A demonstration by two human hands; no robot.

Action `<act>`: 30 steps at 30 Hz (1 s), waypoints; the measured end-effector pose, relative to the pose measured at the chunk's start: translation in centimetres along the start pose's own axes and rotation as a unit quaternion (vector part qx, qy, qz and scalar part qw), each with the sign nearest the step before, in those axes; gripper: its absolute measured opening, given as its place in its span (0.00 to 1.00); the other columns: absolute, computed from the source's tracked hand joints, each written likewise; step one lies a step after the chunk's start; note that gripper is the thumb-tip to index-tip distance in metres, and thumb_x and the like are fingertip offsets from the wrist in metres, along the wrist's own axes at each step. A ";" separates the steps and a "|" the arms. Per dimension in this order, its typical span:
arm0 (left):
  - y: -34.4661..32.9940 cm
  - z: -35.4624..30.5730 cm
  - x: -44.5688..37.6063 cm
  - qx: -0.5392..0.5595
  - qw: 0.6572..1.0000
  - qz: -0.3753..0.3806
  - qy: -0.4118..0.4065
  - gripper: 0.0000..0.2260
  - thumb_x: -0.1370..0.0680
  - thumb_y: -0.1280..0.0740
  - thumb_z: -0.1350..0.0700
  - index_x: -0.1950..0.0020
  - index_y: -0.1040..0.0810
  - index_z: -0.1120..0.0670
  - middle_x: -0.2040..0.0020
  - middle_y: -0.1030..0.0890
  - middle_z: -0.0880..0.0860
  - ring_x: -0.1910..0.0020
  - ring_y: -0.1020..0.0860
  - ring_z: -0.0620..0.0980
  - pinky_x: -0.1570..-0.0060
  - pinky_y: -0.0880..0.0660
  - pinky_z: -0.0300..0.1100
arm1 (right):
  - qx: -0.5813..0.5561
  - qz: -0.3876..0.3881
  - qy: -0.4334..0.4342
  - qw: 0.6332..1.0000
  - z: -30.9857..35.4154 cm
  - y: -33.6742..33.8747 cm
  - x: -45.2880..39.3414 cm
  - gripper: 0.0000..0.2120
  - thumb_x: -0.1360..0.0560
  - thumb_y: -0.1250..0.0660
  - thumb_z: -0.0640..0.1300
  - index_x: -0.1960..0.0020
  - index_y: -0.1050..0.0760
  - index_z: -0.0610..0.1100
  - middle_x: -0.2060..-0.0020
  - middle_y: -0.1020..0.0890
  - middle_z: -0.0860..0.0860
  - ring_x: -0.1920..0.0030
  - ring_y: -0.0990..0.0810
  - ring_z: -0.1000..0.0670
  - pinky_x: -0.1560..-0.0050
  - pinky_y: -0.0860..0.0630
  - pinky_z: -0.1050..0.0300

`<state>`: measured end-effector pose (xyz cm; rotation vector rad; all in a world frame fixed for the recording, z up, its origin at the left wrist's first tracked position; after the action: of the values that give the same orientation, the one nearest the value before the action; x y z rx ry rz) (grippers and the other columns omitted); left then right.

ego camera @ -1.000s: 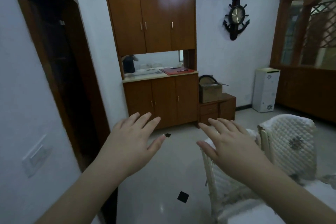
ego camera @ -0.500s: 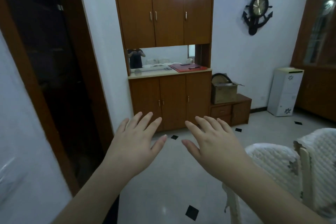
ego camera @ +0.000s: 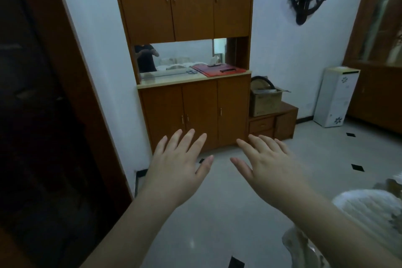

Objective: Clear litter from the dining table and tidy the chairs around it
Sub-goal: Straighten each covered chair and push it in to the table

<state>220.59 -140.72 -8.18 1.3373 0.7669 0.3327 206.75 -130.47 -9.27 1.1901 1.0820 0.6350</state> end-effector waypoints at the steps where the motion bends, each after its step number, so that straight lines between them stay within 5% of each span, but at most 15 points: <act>1: -0.8 0.2 -1.6 0.001 1.000 0.003 -0.002 0.29 0.23 0.61 0.34 0.23 0.57 0.40 0.21 0.53 0.45 0.23 0.56 0.49 0.25 0.58 0.53 | -0.005 0.004 -0.005 1.000 -0.5 -0.8 -1.4 0.34 0.25 0.68 0.67 0.23 0.50 0.56 0.23 0.42 0.52 0.24 0.47 0.48 0.26 0.52 0.48; 6: -4.9 0.7 -10.5 0.004 1.000 0.023 -0.018 0.28 0.23 0.60 0.34 0.23 0.57 0.39 0.21 0.59 0.45 0.23 0.60 0.49 0.25 0.59 0.52 | -0.019 0.008 -0.009 1.000 -4.0 -4.9 -9.1 0.32 0.23 0.65 0.66 0.23 0.51 0.56 0.23 0.42 0.52 0.24 0.47 0.50 0.25 0.52 0.49; 9: -6.8 1.2 -16.4 0.007 0.999 0.032 -0.026 0.29 0.23 0.61 0.33 0.23 0.57 0.39 0.21 0.59 0.44 0.23 0.60 0.48 0.25 0.59 0.52 | -0.017 -0.016 -0.031 0.999 -7.2 -6.7 -13.9 0.36 0.26 0.68 0.65 0.24 0.44 0.55 0.26 0.35 0.51 0.26 0.39 0.50 0.27 0.45 0.50; 18: -12.2 2.7 -30.7 0.032 0.998 0.046 -0.013 0.28 0.22 0.59 0.34 0.23 0.56 0.39 0.21 0.56 0.44 0.23 0.57 0.48 0.26 0.56 0.52 | -0.018 -0.006 -0.052 0.998 -11.4 -12.3 -27.4 0.28 0.22 0.53 0.62 0.32 0.28 0.51 0.38 0.21 0.50 0.38 0.23 0.48 0.38 0.29 0.49; 27: -18.6 6.4 -45.2 0.066 0.996 0.054 -0.025 0.29 0.24 0.59 0.33 0.23 0.56 0.38 0.21 0.54 0.43 0.23 0.56 0.46 0.26 0.56 0.50 | 0.002 0.004 -0.059 0.998 -12.8 -19.3 -41.4 0.28 0.22 0.54 0.64 0.30 0.31 0.52 0.32 0.27 0.50 0.31 0.30 0.47 0.31 0.38 0.46; 30: -20.6 6.2 -50.9 0.074 0.994 0.057 -0.051 0.29 0.24 0.59 0.33 0.23 0.56 0.38 0.21 0.53 0.43 0.23 0.55 0.47 0.26 0.56 0.51 | 0.011 0.016 -0.086 0.996 -14.8 -20.6 -45.3 0.28 0.22 0.53 0.63 0.33 0.27 0.51 0.35 0.23 0.48 0.33 0.26 0.46 0.34 0.33 0.44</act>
<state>183.98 -182.00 -11.89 1.5302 0.6406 0.3004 172.79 -169.41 -14.00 1.2598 0.9288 0.5351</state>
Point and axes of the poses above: each hand's wrist, its own x-axis away from the middle knuckle, its own y-axis out of the back of the hand, z = x × y, the point moved 6 cm from there along -x, towards the middle knuckle
